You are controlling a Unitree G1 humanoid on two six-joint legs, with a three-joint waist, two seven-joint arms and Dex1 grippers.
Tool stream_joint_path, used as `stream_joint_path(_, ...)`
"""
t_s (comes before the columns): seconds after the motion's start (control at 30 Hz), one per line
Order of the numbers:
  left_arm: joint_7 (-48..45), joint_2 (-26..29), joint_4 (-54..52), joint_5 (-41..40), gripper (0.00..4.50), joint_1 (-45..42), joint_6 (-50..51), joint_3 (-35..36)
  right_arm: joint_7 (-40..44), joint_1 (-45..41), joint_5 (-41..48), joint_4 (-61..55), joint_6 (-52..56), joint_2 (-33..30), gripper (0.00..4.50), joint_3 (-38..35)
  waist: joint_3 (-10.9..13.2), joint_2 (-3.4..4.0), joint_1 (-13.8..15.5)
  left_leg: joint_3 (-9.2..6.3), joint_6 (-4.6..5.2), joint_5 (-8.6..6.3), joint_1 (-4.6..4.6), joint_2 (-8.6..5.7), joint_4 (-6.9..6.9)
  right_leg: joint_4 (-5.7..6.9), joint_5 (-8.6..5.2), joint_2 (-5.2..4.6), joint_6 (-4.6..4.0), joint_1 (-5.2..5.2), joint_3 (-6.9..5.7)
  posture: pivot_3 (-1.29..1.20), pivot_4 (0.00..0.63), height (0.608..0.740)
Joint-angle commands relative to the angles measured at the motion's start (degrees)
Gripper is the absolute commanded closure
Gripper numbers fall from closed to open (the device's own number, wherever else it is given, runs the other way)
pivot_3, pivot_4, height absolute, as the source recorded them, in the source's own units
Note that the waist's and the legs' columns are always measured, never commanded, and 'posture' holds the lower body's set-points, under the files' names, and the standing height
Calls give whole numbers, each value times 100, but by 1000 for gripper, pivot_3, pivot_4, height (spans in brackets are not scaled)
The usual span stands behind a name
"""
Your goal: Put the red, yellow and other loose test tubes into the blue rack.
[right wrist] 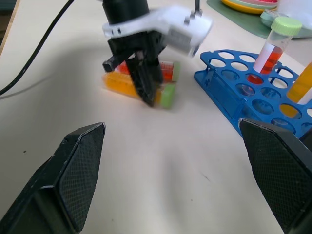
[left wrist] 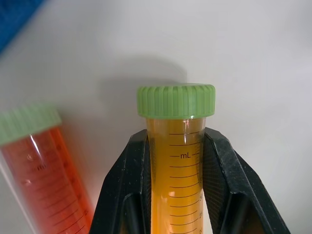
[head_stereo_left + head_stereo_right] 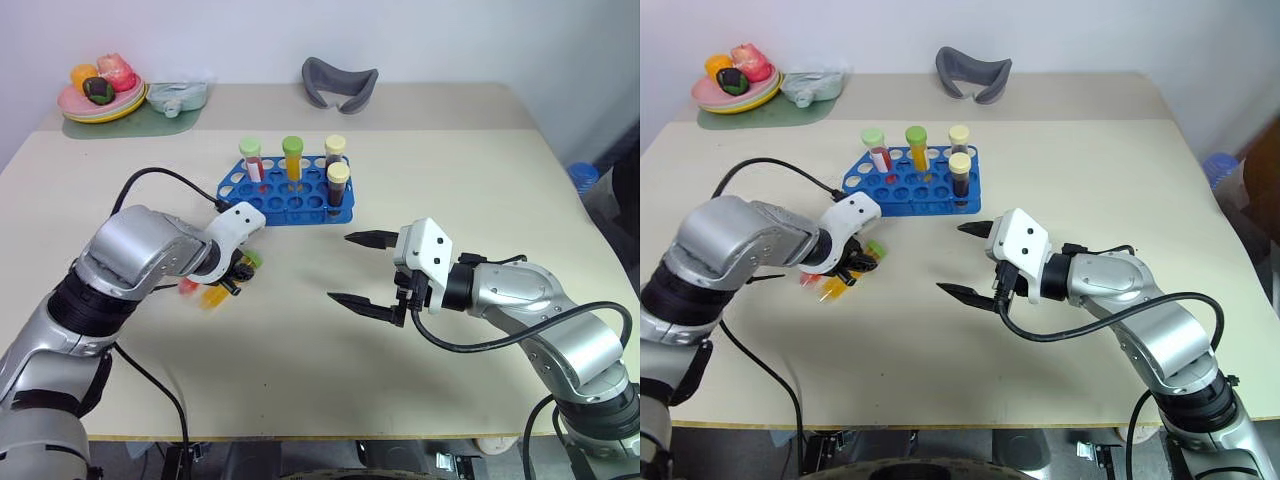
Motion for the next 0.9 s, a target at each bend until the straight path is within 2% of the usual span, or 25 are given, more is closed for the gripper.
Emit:
stream_joint_path(0.03, 205, -361, -947, 158, 3726, 293, -1356, 1427, -4, 24, 79, -263, -3, -76, 0, -217, 0, 0, 7, -1, 0, 0, -2, 1, 1, -1, 0, 0, 0, 0, -3, 0, 150, 740)
stream_joint_path(0.1, 522, -703, -1134, 574, 3726, 522, -2518, 1766, -28, 33, 95, -236, 9, -65, 0, -256, 0, -1, 26, 0, -1, 1, -2, 0, 2, -3, 0, -4, 0, 2, -2, 0, 150, 740)
stream_joint_path(0.2, 947, -1438, -708, 839, 3726, 605, -3421, 1972, -235, -79, 135, -115, 92, 175, 0, -254, -2, -1, 28, 1, -2, 1, 1, -1, 5, -3, 1, -6, 0, 7, -2, 0, 150, 740)
stream_joint_path(0.3, 1192, -2104, -159, 1423, 3726, 737, -4919, 1662, -481, -154, 89, 51, 137, 460, 0, -247, -3, 1, 18, 2, -1, 0, 3, -1, 6, -2, 1, -4, 1, 8, -1, 0, 150, 740)
stream_joint_path(0.5, 1352, -3176, 1121, 2178, 3726, 968, -7126, 1149, -965, 55, 121, 157, 195, 836, 0, -559, -4, 0, 42, 3, -2, 1, -1, -2, 6, -7, 2, -5, 1, 6, -2, 0, 150, 740)
stream_joint_path(0.67, 1170, -3524, 2114, 2614, 3726, 1070, -8369, 850, -1133, 429, 302, -62, 323, 877, 0, -837, -4, 1, 16, 3, 0, 0, -1, -2, 6, -5, 2, -4, 2, 5, -2, 0, 150, 740)
stream_joint_path(0.9, 1299, -3832, 3233, 2804, 3726, 987, -9266, 975, -1333, 752, 311, -243, 368, 838, 0, -933, -5, 3, 3, 3, 0, 0, 2, -2, 6, -3, 2, -2, 2, 6, -1, 0, 150, 740)
